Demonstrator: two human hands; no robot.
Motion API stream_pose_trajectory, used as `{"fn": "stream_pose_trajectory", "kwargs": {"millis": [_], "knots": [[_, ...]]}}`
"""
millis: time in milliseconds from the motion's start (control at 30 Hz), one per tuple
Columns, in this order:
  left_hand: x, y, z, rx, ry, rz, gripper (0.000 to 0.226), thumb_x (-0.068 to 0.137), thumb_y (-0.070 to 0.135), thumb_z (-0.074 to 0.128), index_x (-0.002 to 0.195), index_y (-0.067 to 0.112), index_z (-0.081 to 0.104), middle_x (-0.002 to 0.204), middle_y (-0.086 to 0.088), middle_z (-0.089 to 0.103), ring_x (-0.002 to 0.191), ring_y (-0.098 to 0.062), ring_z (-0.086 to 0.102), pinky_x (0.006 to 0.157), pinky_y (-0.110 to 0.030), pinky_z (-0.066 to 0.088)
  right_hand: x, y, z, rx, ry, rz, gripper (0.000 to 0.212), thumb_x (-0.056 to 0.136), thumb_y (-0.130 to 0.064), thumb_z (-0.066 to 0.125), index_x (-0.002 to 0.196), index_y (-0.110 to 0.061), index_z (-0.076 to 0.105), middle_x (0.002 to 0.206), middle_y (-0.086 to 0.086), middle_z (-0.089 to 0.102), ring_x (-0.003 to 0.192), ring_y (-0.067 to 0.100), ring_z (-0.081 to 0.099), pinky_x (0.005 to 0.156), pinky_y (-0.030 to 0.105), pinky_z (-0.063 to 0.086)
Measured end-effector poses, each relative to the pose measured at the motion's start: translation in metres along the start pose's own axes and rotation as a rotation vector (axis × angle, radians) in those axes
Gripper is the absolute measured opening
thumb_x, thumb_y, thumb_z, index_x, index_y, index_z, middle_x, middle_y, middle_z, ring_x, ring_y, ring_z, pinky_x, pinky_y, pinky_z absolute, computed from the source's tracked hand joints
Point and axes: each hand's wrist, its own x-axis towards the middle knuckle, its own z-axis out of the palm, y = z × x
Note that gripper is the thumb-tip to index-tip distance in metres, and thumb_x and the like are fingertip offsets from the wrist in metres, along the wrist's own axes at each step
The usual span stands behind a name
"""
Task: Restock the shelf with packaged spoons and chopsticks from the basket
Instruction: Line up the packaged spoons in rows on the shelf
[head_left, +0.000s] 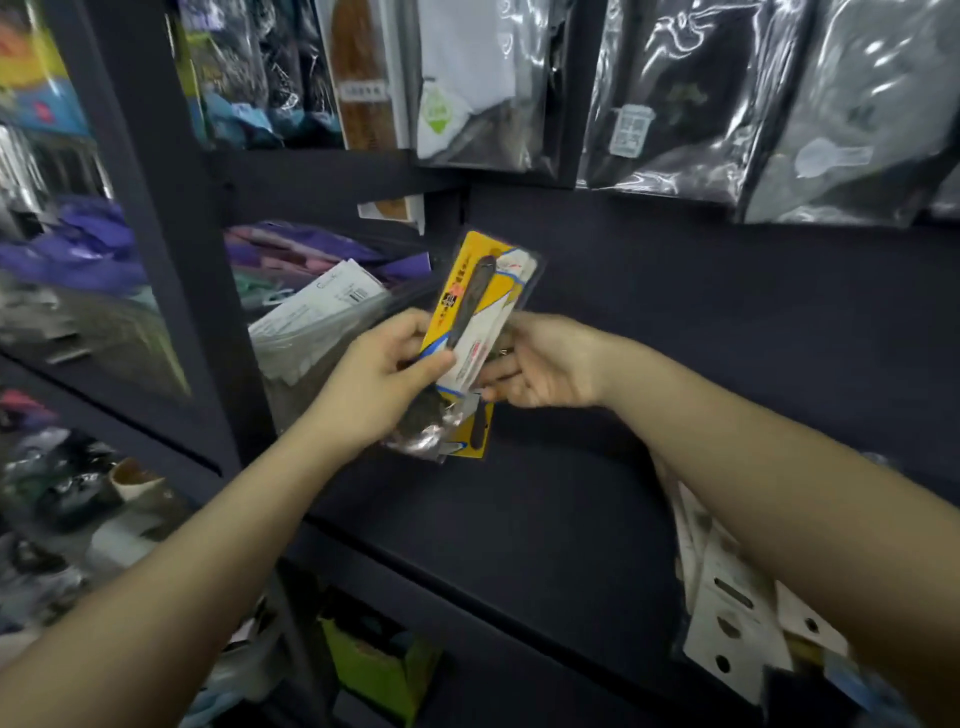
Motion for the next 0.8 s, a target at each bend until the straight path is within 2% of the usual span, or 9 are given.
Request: {"fn": "stream_pose_trajectory", "kwargs": {"millis": [67,167,267,467,533,600,633,700,800], "knots": [[0.004,0.005,0.006,0.049,-0.037,0.094,0.009,0.079,0.021,0.062,0.083,0.028,0.061,0.078,0.010,0.071,0.075,-0.005,0.062,0.076,-0.028,0.051,-0.011,0.002,0.004,-0.025,-0.097,0.030,0.038,0.097,-0.034,0.036,0.087,-0.010,0.063,0.077,0.012,0.071,0.062,0.025,0.071,0.048,0.021,0.056],[0.003,0.009,0.012,0.186,-0.077,0.259,0.007,0.076,0.030,0.063,0.081,0.031,0.066,0.087,0.012,0.070,0.088,-0.011,0.063,0.082,-0.035,0.052,-0.020,0.011,0.005,0.209,-0.175,-0.050,0.024,0.095,-0.006,0.038,0.090,-0.003,0.061,0.085,0.013,0.068,0.069,0.022,0.070,0.063,0.022,0.059],[0.002,0.004,0.012,0.481,-0.172,0.536,0.014,0.080,0.023,0.061,0.086,0.017,0.073,0.093,0.016,0.066,0.096,-0.013,0.056,0.090,-0.026,0.045,-0.014,0.015,0.004,0.291,-0.133,-0.104,0.025,0.096,-0.022,0.044,0.106,-0.004,0.058,0.095,0.012,0.064,0.073,0.015,0.064,0.059,0.022,0.059],[-0.003,-0.016,0.008,0.826,-0.223,0.717,0.019,0.078,0.023,0.061,0.091,0.034,0.069,0.107,0.012,0.049,0.106,-0.017,0.045,0.095,-0.033,0.035,-0.005,0.018,0.010,0.137,-0.097,-0.103,0.043,0.089,-0.037,0.055,0.119,-0.007,0.060,0.101,0.011,0.066,0.095,0.026,0.065,0.075,0.035,0.056],[-0.007,-0.014,0.012,0.812,-0.053,0.629,0.024,0.079,0.031,0.060,0.103,0.034,0.062,0.117,0.007,0.043,0.112,-0.019,0.042,0.098,-0.032,0.032,0.000,0.019,0.017,0.215,0.016,-0.168,0.029,0.090,-0.029,0.055,0.104,-0.006,0.065,0.093,0.012,0.065,0.085,0.023,0.068,0.062,0.030,0.056],[-0.011,-0.012,0.017,0.644,0.167,0.336,0.045,0.074,0.038,0.065,0.116,0.027,0.052,0.120,0.004,0.040,0.114,-0.014,0.041,0.100,-0.027,0.032,0.003,0.020,0.023,0.374,0.103,-0.186,0.019,0.089,-0.023,0.044,0.078,-0.011,0.055,0.066,0.003,0.046,0.050,0.012,0.048,0.047,0.019,0.040],[-0.014,-0.011,0.020,0.483,0.207,0.134,0.053,0.073,0.037,0.068,0.120,0.022,0.049,0.120,0.002,0.043,0.110,-0.012,0.046,0.098,-0.024,0.036,0.004,0.020,0.024,0.494,0.129,-0.194,0.015,0.087,-0.020,0.040,0.078,-0.012,0.050,0.062,0.001,0.038,0.047,0.011,0.037,0.047,0.021,0.034],[-0.020,-0.009,0.025,0.111,0.131,-0.263,0.044,0.081,0.029,0.066,0.118,0.014,0.049,0.106,-0.001,0.057,0.086,-0.004,0.059,0.078,-0.016,0.048,0.005,0.020,0.024,0.684,0.151,-0.236,0.020,0.087,-0.014,0.036,0.093,-0.005,0.053,0.066,0.005,0.046,0.055,0.016,0.045,0.059,0.027,0.042],[-0.029,-0.014,0.026,-0.174,-0.109,-0.574,0.013,0.089,0.026,0.053,0.092,0.015,0.059,0.072,0.003,0.063,0.055,-0.001,0.059,0.051,-0.014,0.049,0.004,0.021,0.024,0.714,0.055,-0.261,0.026,0.094,-0.010,0.033,0.096,0.002,0.055,0.108,0.018,0.065,0.105,0.029,0.061,0.097,0.037,0.045]]}}
